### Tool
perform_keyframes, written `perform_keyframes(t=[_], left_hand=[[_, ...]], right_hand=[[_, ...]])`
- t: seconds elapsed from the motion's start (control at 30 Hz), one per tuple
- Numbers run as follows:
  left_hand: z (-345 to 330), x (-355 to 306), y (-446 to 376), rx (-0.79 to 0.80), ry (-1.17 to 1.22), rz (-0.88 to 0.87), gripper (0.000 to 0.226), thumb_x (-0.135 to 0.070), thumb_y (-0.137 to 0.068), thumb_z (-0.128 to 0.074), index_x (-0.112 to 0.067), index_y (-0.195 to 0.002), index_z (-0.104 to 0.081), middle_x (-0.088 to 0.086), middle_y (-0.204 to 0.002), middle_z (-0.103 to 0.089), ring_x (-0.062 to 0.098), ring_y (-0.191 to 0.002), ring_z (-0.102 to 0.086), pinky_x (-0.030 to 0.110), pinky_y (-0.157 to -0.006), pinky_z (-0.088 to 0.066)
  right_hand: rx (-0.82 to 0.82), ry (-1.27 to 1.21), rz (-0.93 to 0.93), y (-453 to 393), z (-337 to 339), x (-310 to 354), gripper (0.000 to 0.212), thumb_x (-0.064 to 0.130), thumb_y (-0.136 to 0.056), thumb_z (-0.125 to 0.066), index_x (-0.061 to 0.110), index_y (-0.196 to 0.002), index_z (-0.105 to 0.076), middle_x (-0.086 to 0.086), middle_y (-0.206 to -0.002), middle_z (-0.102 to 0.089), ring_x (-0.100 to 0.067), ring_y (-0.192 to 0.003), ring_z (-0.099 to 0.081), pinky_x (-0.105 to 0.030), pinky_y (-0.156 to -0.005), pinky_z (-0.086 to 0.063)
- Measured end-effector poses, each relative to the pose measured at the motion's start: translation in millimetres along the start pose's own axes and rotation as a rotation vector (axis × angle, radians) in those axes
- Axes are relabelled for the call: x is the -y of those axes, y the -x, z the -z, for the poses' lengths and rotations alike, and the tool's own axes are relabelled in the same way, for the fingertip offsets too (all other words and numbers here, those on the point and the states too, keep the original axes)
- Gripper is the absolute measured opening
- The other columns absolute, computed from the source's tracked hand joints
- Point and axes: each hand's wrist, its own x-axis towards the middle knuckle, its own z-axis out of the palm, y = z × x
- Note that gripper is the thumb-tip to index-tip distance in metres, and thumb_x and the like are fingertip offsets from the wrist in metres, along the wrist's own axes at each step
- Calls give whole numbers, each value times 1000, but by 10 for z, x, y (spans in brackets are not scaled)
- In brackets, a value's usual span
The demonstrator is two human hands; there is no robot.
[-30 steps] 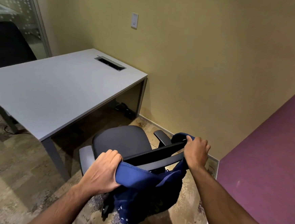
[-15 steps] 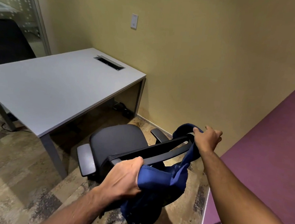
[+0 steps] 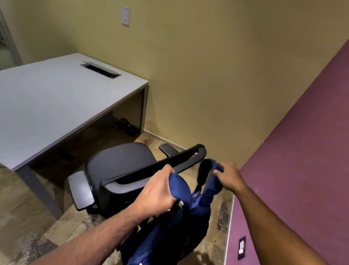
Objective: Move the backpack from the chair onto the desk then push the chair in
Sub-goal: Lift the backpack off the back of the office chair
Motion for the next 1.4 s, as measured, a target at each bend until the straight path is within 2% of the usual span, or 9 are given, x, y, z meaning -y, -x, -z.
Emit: perform_keyframes(t=[0.1, 0.2, 0.37, 0.6, 0.8, 0.9, 1.07, 1.3, 1.4], left_hand=[[-70, -94, -87, 35, 70, 12, 39, -21, -70, -75, -27, -91, -42, -4, -83, -61, 12, -76, -60, 33, -63, -48], [-96, -154, -124, 81, 120, -11, 42, -24, -69, -79, -29, -93, -45, -8, -83, -62, 1, -75, -60, 21, -61, -48], [-47, -217, -54, 170, 182, -84, 46, -34, -64, -80, -22, -99, -52, -7, -90, -63, 5, -82, -61, 23, -69, -49], [-11, 13, 90, 191, 195, -41, 53, -11, -66, -87, -21, -106, -53, -4, -102, -64, 8, -94, -61, 23, -79, -48], [2, 235, -16, 383, -296, -48, 98, -9, -76, -73, -15, -157, -18, 10, -144, -49, 26, -132, -49, 34, -108, -39], [-181, 220, -1, 338, -649, -22, 110, -12, -80, -75, -7, -159, 1, 16, -142, -47, 32, -128, -53, 43, -102, -48], [-601, -26, 215, 181, -741, -121, 80, -19, -85, -67, -2, -150, -24, 11, -125, -51, 28, -111, -55, 37, -84, -53], [-1610, 166, 79, 593, -685, -7, 93, -35, -93, -65, -3, -157, -6, 24, -162, -20, 40, -150, -21, 52, -119, -30], [-1791, 140, -211, 489, -672, -105, 54, -30, -94, -59, -8, -137, -37, 15, -132, -55, 34, -121, -56, 41, -88, -48]], right_hand=[[281, 122, 229, 476, -10, 14, 47, -3, -90, -55, 13, -134, -65, -9, -142, -56, -27, -135, -50, -34, -114, -38], [498, 159, 272, 830, -167, -39, 59, 2, -80, -65, 8, -138, -58, -2, -136, -56, -19, -127, -50, -25, -108, -37], [381, 248, 405, 853, -595, -267, 71, 34, -63, -78, 25, -130, -54, -1, -131, -56, -24, -120, -51, -44, -107, -42], [405, 348, 435, 947, -784, -130, 32, -2, -77, -60, 9, -106, -65, -9, -111, -63, -29, -101, -59, -39, -79, -50], [458, 301, 311, 1073, -801, -388, 19, 16, -73, -58, 31, -79, -50, 4, -95, -56, -26, -92, -59, -39, -76, -50], [452, 321, 270, 1068, -861, -529, 13, 31, -71, -59, 29, -83, -56, 4, -93, -58, -28, -92, -62, -42, -78, -54], [428, 231, 225, 1082, -645, -556, 7, 19, -87, -68, 14, -92, -71, -1, -94, -64, -25, -89, -63, -30, -68, -45], [392, 225, 242, 840, -336, -709, 5, 10, -85, -63, 13, -82, -64, -3, -84, -62, -23, -79, -61, -35, -67, -48], [368, 239, 255, 694, -171, -891, 9, 9, -82, -58, 13, -84, -66, -3, -90, -60, -23, -84, -60, -37, -71, -49]])
